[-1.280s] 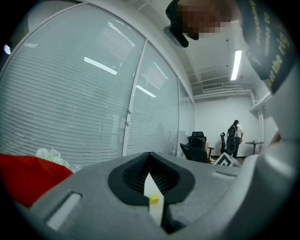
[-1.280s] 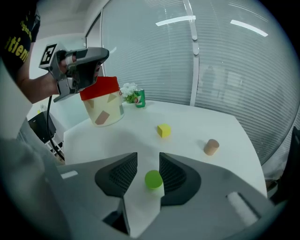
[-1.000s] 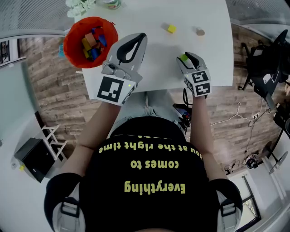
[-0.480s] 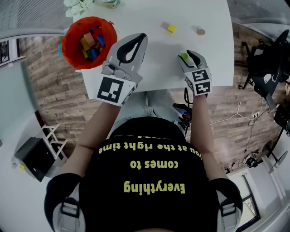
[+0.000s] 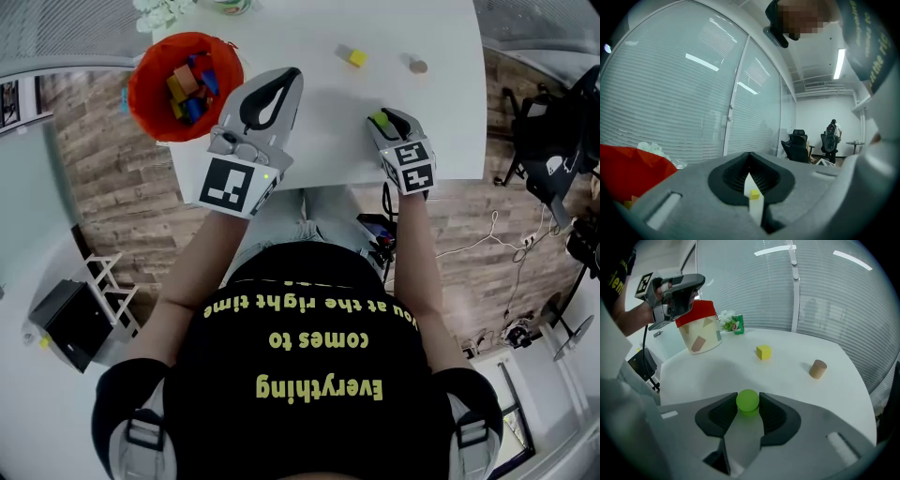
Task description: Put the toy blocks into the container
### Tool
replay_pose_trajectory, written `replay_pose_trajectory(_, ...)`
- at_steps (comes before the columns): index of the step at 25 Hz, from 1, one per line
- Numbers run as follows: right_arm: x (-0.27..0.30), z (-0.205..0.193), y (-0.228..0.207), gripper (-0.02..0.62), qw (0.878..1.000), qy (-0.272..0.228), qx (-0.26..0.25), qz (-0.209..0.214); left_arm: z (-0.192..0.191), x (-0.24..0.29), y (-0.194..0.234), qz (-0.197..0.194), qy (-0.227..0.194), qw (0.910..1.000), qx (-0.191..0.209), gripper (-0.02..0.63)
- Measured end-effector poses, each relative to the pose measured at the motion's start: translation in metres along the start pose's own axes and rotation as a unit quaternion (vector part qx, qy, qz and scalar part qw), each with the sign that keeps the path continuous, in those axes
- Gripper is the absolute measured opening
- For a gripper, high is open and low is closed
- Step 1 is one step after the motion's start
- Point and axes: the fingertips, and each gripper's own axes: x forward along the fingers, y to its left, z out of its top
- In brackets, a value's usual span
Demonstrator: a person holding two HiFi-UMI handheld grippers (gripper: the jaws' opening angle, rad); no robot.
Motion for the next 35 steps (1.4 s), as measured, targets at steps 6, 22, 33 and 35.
replay_pose_trajectory(6, -0.006, 0.012, 0.002, 0.15, 1.0, -0.01, -0.003, 0.003, 0.007, -0.002, 0.002, 0.004, -0.013, 0.9999, -0.006, -0.003)
replay_pose_trajectory(22, -0.051, 0.079, -0.008, 0.149, 0.997, -0.071, -0.016, 0.005, 0.032, -0.024, 0.012, 0.021, -0.03, 0.9993, 0.009, -0.003)
replay_pose_trajectory(33, -0.095, 0.13, 0.007, 0.149, 0.991, -0.126, -0.055, 0.006, 0.058, -0.04, 0.015, 0.04, -0.062, 0.9972, 0.015, -0.003)
replay_pose_trajectory(35, -0.105, 0.144, 0.008, 0.149, 0.988, -0.138, -0.065, 0.004, 0.061, -0.043, 0.017, 0.045, -0.067, 0.9967, 0.013, -0.003)
